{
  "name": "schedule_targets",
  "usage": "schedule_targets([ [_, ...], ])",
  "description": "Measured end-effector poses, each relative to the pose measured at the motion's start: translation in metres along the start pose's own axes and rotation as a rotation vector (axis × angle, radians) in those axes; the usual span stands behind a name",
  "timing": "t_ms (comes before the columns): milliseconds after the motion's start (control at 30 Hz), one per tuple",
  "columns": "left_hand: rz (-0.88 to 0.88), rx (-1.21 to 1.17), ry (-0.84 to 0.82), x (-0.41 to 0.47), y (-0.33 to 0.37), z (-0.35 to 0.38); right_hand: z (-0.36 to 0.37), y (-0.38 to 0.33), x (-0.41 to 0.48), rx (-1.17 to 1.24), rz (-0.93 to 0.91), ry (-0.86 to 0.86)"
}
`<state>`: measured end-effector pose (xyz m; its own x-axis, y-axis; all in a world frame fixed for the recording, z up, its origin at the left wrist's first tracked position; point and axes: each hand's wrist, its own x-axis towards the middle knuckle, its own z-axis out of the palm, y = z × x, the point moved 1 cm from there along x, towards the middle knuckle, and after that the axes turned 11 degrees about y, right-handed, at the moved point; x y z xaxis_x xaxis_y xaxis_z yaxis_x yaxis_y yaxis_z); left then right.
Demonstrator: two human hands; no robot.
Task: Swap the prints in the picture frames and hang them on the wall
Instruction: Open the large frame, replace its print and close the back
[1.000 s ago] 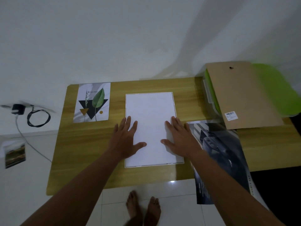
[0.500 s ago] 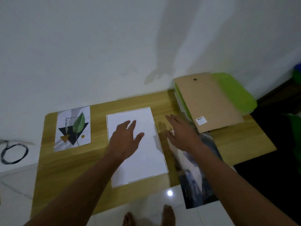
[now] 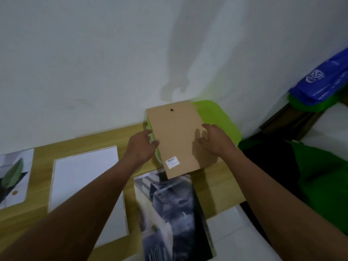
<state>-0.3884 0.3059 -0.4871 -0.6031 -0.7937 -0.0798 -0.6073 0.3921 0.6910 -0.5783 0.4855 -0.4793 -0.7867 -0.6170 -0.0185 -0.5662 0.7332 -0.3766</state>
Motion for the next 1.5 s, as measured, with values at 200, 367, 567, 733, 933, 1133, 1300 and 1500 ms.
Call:
schedule_targets([
  [200,-0.113,-0.034,0.036,0.010,0.021,0.036,-0.001,0.039,0.024,0.056,0.075,-0.037],
  [367,-0.291,-0.180,0.088,0.013,0.023,0.043,0.004,0.044,0.030,0.207,0.161,-0.060],
  [567,-0.375,-0.367,0.052,0.014,0.013,0.031,-0.001,0.041,0.020,0.464,0.290,-0.139],
  [733,-0.347,-0.495,0.058,0.000,-0.005,-0.006,-0.015,0.007,-0.003,0.627,0.309,-0.192],
  [933,-0.364,-0.599,0.080,-0.035,-0.052,-0.070,0.002,-0.058,-0.041,0.681,0.237,-0.227],
  [1133,-0.380,-0.534,0.127,-0.074,-0.127,-0.135,0.048,-0.131,-0.088,0.681,0.154,-0.251],
  [1300,-0.392,-0.414,0.146,-0.100,-0.191,-0.172,0.104,-0.186,-0.121,0.644,0.137,-0.242],
  [1500,-0.420,-0.250,0.172,-0.119,-0.248,-0.178,0.172,-0.219,-0.151,0.623,0.148,-0.233],
])
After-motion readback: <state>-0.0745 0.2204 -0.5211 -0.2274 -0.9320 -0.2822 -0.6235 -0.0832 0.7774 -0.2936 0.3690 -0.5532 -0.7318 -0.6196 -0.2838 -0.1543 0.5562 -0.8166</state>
